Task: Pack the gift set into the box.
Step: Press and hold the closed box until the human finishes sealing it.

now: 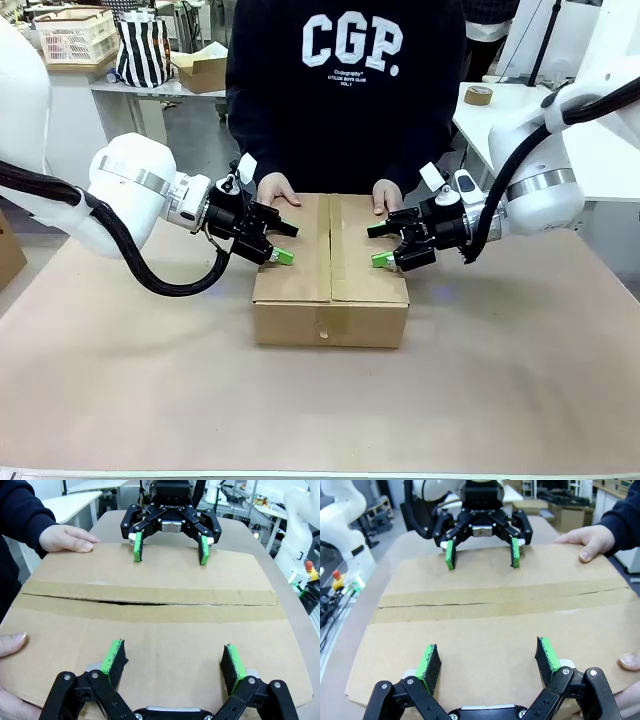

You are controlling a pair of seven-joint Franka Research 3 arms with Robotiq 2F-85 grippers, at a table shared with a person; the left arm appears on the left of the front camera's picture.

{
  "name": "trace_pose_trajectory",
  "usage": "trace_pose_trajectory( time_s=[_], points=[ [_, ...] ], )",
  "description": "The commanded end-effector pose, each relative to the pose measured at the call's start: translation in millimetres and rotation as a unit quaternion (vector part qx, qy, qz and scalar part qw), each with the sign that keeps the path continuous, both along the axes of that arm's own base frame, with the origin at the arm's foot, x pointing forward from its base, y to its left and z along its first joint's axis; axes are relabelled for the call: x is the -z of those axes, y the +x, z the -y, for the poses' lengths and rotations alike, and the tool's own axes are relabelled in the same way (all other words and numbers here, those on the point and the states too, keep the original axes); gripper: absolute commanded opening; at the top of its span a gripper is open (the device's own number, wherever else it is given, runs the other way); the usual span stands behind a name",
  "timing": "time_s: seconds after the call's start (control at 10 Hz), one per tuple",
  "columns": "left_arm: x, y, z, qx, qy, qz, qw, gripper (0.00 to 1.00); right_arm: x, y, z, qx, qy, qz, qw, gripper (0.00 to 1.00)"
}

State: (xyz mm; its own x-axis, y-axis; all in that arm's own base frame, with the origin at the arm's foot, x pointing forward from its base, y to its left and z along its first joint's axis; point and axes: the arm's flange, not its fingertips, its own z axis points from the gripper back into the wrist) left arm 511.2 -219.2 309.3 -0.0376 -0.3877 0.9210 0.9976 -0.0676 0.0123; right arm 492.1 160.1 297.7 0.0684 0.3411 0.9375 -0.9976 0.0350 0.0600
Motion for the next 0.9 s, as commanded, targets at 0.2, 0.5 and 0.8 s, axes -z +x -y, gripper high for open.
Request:
trace_pose_trajectory(
  time_s=[0.2, 0.5, 0.8],
  points=[
    [26, -10, -3, -0.012, 0.093, 0.010, 0.996, 1.00, 13, 6, 5, -0.006, -0.022, -0.011, 1.000, 1.00],
    [-7, -3, 5, 0.000, 0.031, 0.017, 0.999, 1.00, 1, 1, 0, -0.001, 0.001, -0.001, 1.000, 1.00],
    [-7, -3, 5, 0.000, 0.031, 0.017, 0.999, 1.00, 1, 1, 0, -0.001, 0.001, -0.001, 1.000, 1.00]
  ],
)
